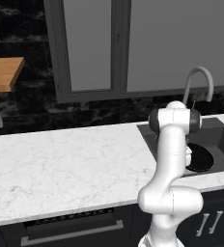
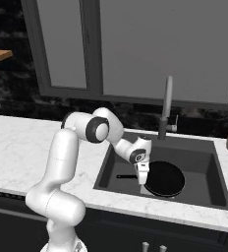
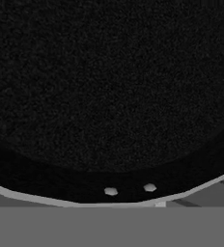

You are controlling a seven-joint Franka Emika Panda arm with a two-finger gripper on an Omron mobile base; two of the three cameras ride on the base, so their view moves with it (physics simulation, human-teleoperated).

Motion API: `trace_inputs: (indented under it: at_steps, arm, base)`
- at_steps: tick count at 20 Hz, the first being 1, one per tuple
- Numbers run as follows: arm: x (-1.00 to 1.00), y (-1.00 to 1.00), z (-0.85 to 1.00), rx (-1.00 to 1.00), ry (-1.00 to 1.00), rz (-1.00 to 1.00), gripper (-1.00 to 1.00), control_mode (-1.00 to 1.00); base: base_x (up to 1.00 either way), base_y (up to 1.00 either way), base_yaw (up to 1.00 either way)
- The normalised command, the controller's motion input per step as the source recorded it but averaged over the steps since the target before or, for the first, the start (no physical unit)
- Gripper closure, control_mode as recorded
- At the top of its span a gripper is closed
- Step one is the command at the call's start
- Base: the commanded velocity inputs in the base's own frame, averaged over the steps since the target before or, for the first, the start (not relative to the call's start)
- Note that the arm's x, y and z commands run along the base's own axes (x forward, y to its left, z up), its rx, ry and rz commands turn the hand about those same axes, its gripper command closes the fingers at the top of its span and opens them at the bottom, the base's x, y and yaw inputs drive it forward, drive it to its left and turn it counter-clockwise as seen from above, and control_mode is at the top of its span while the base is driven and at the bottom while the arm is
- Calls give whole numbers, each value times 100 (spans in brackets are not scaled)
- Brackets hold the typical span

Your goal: Pick the pan and sponge and place them into the sink. Then turn on the water.

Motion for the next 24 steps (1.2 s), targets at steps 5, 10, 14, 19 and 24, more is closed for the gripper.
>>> trace_inputs:
  at_steps: [5,10,14,19,24]
  arm:
    - [31,-3,-47,0,-4,0,100,-100]
    - [2,-4,-7,0,0,0,100,-100]
    - [1,0,0,0,0,0,100,-100]
    - [0,0,0,0,0,0,-100,-100]
    - [0,0,0,0,0,0,-100,-100]
  base:
    - [0,0,0]
    - [0,0,0]
    - [0,0,0]
    - [0,0,0]
    - [0,0,0]
